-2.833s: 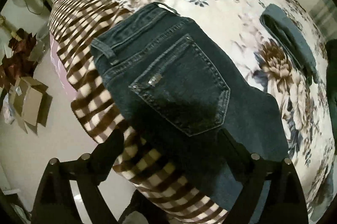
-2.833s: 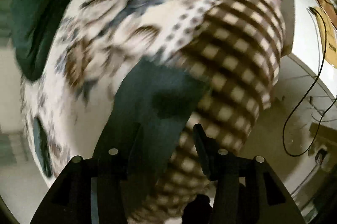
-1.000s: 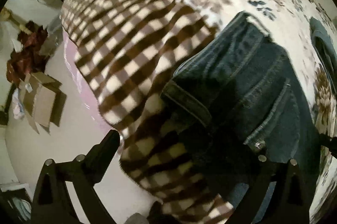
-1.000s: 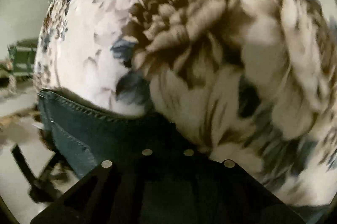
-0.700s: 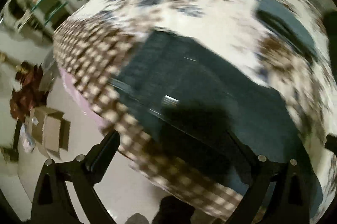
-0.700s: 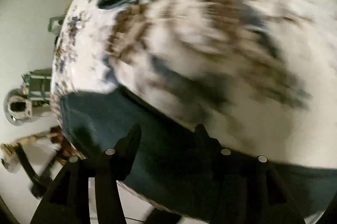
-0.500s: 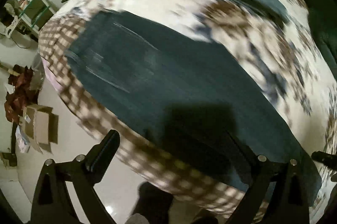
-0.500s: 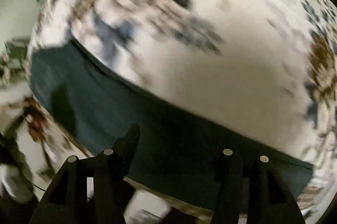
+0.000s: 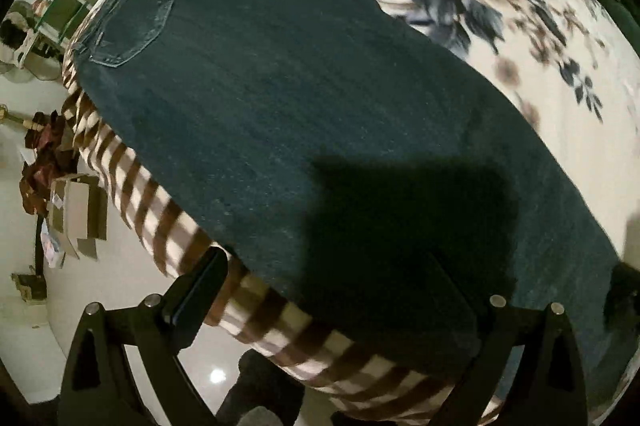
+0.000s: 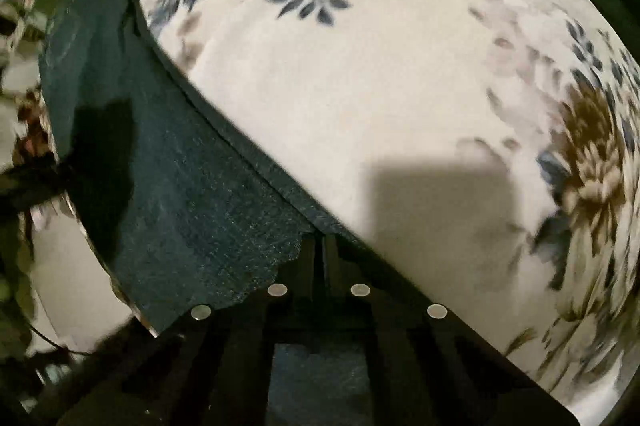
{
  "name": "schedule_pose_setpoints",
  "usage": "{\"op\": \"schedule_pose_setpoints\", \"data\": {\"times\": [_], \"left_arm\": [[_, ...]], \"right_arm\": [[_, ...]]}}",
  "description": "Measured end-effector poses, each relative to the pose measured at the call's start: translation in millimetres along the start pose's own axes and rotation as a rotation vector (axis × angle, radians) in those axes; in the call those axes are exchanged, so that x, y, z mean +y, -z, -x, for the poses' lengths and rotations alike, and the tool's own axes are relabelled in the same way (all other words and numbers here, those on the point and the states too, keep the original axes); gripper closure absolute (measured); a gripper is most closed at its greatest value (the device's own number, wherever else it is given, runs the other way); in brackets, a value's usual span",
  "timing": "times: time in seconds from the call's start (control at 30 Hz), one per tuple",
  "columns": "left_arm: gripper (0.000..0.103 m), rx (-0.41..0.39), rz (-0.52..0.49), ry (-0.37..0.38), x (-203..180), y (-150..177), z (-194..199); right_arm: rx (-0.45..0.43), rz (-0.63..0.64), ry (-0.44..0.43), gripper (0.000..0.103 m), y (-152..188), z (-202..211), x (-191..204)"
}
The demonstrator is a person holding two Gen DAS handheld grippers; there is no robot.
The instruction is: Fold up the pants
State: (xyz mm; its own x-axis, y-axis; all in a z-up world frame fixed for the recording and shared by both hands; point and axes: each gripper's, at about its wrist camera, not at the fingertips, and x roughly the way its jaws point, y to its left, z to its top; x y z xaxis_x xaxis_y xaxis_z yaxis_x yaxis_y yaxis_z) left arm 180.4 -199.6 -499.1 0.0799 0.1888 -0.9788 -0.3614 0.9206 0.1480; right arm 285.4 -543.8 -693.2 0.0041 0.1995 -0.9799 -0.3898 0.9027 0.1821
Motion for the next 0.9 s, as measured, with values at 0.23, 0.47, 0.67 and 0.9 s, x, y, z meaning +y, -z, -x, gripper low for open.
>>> {"op": "schedule_pose_setpoints", "data": {"times": [0.23,0.47,0.67,0.9], "left_arm": [[0.003,-0.017,0.004,-0.001,0.4,1.8,0.8],[0.003,-0.014,0.026,0.074,-4.3,13.8,30.7],[0.003,0.027,-0.133,0.184,-66.6,51.2,49.9],[0.003,0.037,-0.38,0.148,-144.4,97.3,24.5]], "right_arm": [[-0.135,0.047,0.078,0.101,7.8,31.0,-2.0],[-0.087,-0.408,-0.174,0.051,23.4,36.3,-35.3],[-0.183,-1.0,-0.277,0.04,190.0,79.9,-90.2],[-0.294,-1.334,-0.455,0.04,299.6,15.9,-95.5]]}}
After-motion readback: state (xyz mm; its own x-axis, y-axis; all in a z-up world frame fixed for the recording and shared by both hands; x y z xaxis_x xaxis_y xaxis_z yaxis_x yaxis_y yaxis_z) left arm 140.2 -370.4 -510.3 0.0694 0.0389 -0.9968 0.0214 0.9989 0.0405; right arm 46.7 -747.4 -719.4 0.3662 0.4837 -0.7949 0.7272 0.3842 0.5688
